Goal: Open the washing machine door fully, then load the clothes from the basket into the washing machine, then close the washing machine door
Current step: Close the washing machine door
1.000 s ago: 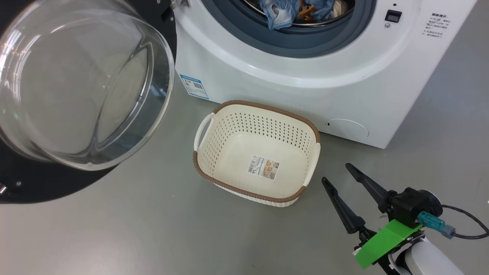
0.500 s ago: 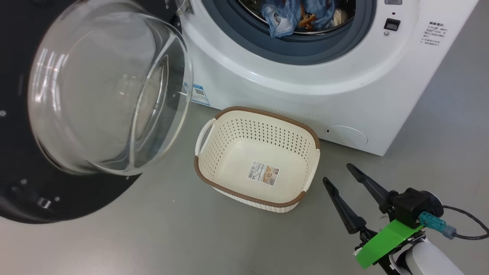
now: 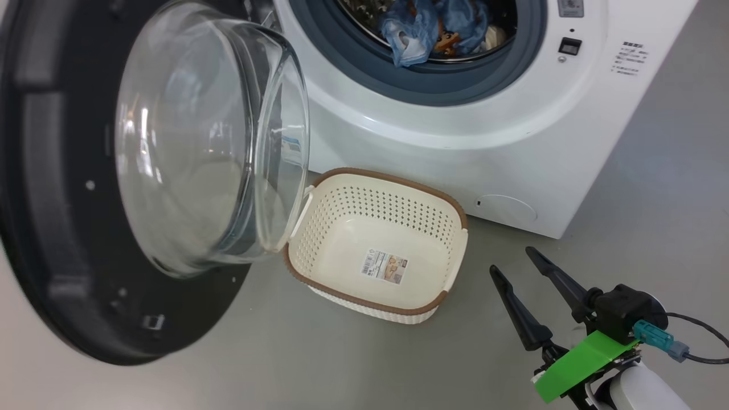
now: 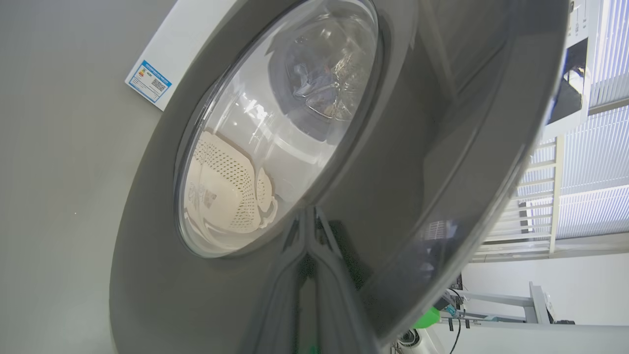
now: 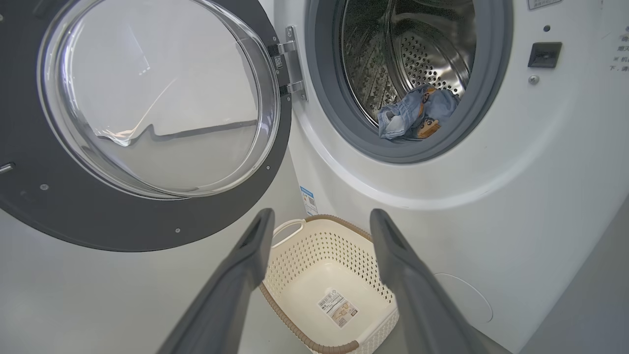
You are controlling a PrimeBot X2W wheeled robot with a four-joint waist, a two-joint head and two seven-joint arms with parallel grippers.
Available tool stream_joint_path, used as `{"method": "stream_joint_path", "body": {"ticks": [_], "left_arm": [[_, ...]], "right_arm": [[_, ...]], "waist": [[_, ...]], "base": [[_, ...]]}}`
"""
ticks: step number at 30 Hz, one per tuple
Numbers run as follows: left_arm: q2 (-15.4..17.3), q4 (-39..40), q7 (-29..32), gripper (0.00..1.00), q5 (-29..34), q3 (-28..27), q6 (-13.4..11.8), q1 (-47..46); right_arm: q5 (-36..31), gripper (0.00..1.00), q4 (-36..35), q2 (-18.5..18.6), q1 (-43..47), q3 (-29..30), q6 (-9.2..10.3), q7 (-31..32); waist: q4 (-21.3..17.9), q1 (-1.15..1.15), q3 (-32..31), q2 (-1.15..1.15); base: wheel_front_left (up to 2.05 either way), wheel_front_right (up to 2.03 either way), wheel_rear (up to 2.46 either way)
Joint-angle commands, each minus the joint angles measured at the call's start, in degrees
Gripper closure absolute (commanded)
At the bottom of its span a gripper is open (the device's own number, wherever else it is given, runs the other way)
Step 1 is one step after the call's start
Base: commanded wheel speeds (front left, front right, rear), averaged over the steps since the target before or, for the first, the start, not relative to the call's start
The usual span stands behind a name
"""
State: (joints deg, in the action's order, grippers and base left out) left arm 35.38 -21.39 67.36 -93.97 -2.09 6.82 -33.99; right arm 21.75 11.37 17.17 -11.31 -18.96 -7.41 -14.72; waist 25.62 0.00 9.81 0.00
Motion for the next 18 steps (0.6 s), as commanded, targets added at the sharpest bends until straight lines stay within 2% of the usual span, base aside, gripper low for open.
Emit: {"method": "stream_joint_path", "body": {"ticks": [1, 8, 12, 18], "left_arm": [[2.6, 2.8, 1.0, 1.0, -1.2, -2.3, 0.7, -0.5], [-0.6, 11.2, 3.4, 1.0, -2.5, -0.9, 0.7, 0.7], [-3.1, 15.1, 4.4, 1.0, -2.2, 1.0, 0.7, 0.4], [-6.2, 16.5, 3.0, 1.0, -0.1, 2.9, 0.7, -1.1]], "right_arm": [[-0.2, 0.0, -1.7, -0.3, 0.5, -0.5, -0.08, -0.3], [-0.5, 0.0, -2.2, -1.3, 0.8, 0.9, -0.08, -0.3], [-0.9, 0.0, -2.7, -2.0, 1.0, 2.2, -0.08, -0.3], [-1.4, 0.0, -3.3, -2.7, 1.2, 3.3, -0.08, -0.3]], "waist": [[-0.7, 0.0, -0.3, 0.0], [-3.6, 0.0, -0.2, 0.0], [-6.6, 0.0, 0.0, 0.0], [-11.0, 0.0, 0.5, 0.0]], "base": [[0.0, 0.0, 0.0], [0.0, 0.0, 0.0], [0.0, 0.0, 0.0], [0.0, 0.0, 0.0]]}}
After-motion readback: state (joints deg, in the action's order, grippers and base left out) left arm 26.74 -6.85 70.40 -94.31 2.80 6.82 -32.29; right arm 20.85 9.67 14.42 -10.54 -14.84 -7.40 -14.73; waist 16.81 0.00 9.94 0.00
